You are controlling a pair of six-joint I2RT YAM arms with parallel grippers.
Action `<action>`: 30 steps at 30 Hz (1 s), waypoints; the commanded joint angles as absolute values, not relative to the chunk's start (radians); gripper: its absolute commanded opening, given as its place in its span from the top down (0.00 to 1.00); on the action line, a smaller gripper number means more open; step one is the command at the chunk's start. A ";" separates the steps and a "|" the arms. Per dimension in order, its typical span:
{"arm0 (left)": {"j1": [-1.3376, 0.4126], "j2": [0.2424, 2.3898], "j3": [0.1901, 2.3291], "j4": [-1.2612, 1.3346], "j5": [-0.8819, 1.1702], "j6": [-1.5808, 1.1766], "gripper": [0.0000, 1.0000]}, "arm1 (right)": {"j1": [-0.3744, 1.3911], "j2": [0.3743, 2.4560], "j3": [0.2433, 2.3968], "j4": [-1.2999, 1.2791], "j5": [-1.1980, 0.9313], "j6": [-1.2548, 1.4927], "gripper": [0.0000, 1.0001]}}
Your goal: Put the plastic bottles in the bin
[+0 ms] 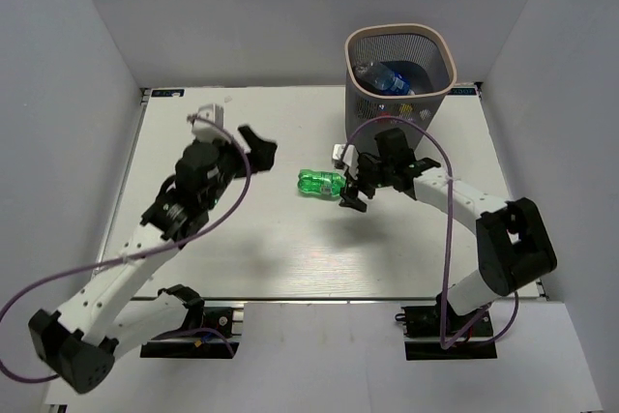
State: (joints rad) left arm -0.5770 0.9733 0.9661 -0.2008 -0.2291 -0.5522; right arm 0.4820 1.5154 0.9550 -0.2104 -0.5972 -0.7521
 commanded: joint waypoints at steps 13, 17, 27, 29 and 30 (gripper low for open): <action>-0.586 0.710 0.726 -0.552 -0.307 -0.710 0.00 | 0.623 1.808 1.158 -0.117 -0.349 -0.729 0.10; -0.586 0.686 0.716 -0.586 -0.307 -0.736 0.00 | 0.627 1.871 1.189 -0.121 -0.339 -0.742 0.23; -0.586 0.649 0.698 -0.597 -0.307 -0.758 0.00 | 0.618 1.850 1.348 -0.443 -0.588 -0.750 1.00; -0.586 0.658 0.678 -0.585 -0.298 -0.758 0.00 | 0.620 1.773 1.460 -0.541 -0.706 -0.739 1.00; -0.586 0.658 0.678 -0.584 -0.288 -0.758 0.00 | 0.621 1.758 1.576 -0.575 -0.766 -0.726 1.00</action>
